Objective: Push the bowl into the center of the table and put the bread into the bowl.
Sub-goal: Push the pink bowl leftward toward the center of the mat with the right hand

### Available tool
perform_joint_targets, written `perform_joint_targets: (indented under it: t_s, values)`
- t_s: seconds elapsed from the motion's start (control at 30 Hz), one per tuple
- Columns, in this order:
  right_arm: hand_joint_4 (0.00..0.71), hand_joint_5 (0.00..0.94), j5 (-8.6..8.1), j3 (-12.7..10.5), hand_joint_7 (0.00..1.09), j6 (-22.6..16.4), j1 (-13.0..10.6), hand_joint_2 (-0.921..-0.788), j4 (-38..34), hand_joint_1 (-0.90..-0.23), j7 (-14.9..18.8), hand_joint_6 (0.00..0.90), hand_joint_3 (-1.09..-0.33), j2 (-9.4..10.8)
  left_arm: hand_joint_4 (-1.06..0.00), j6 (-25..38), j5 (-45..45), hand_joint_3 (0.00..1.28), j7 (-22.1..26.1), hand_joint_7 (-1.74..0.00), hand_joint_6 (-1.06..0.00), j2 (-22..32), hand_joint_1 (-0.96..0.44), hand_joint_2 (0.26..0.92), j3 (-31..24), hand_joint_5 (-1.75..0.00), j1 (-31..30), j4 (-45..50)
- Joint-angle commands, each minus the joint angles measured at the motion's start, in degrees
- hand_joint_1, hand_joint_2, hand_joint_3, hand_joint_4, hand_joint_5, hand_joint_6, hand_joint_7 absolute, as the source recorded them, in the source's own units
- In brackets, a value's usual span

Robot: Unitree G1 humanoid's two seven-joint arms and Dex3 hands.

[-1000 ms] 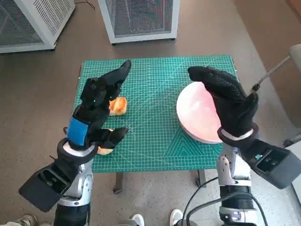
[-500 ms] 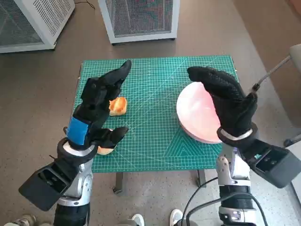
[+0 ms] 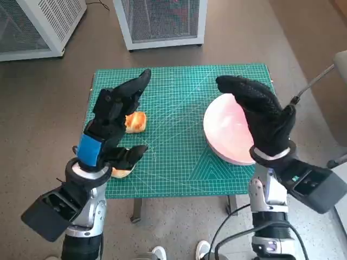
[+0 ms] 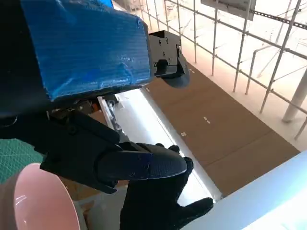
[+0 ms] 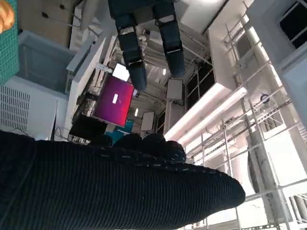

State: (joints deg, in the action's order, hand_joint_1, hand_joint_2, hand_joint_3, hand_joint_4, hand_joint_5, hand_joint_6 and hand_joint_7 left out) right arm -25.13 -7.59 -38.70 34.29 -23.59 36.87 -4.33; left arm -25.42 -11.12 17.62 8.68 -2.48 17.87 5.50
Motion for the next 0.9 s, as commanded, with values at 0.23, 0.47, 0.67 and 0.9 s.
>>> perform_joint_targets:
  t_s: [0.23, 0.47, 0.67, 0.9]
  values:
    - [0.338, 0.006, 0.15, -8.0, 0.65, -6.1, 6.3, -0.921, -14.6, -0.592, -0.5, 0.000, -0.634, -6.3, -0.24, -2.2, -0.8, 0.41, 1.2, -0.70, 0.00, 0.3, -0.60, 0.921, -0.4, -0.01, 0.7, -1.1]
    - [0.332, 0.001, 1.97, -12.7, 0.64, -11.1, 11.5, -0.921, -28.7, -0.540, -4.5, 0.000, -0.695, -10.6, -0.24, -3.8, -1.5, 0.42, 1.9, -0.69, 0.00, 0.1, -0.60, 0.921, -0.8, -0.01, 1.0, -2.7]
    - [0.330, 0.002, 2.88, -15.2, 0.64, -9.2, 13.5, -0.921, -37.5, -0.509, -10.6, -0.001, -0.766, -13.2, -0.25, -4.9, -2.4, 0.42, 2.3, -0.69, 0.00, -0.1, -0.60, 0.921, -1.2, -0.02, 1.0, -4.0]
    - [0.319, 0.001, 4.28, -16.5, 0.64, -4.1, 14.1, -0.921, -45.2, -0.503, -14.6, -0.001, -0.782, -15.3, -0.27, -5.5, -2.6, 0.41, 2.3, -0.67, 0.00, -0.3, -0.60, 0.921, -1.3, -0.02, 1.0, -4.5]
